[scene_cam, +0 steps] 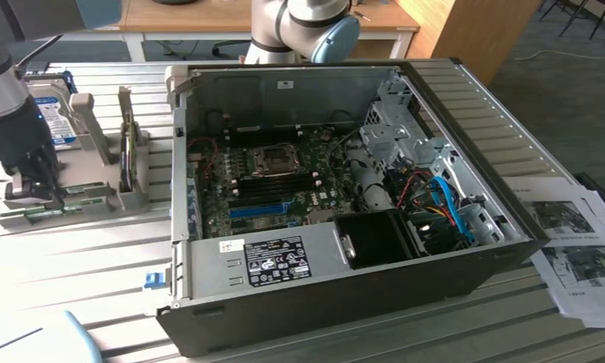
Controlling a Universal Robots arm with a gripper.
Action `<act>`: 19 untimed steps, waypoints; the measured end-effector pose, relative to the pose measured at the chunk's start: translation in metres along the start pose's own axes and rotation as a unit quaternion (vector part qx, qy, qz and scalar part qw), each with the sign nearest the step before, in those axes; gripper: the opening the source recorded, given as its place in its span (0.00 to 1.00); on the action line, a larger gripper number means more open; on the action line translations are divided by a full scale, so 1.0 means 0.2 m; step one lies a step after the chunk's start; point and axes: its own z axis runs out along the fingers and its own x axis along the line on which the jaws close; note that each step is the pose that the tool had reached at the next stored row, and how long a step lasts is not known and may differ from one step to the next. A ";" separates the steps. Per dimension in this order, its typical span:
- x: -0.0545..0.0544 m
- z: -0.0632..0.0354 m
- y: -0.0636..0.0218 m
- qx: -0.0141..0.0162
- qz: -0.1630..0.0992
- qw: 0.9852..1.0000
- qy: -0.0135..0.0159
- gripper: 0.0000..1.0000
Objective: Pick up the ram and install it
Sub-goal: 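Pick up the ram and move it above insertion slot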
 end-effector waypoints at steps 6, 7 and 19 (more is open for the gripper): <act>0.00 0.000 -0.008 0.000 0.000 1.000 0.000 0.23; 0.00 0.004 -0.009 0.000 0.000 1.000 0.000 0.23; 0.00 0.037 -0.009 0.000 0.000 1.000 0.000 0.23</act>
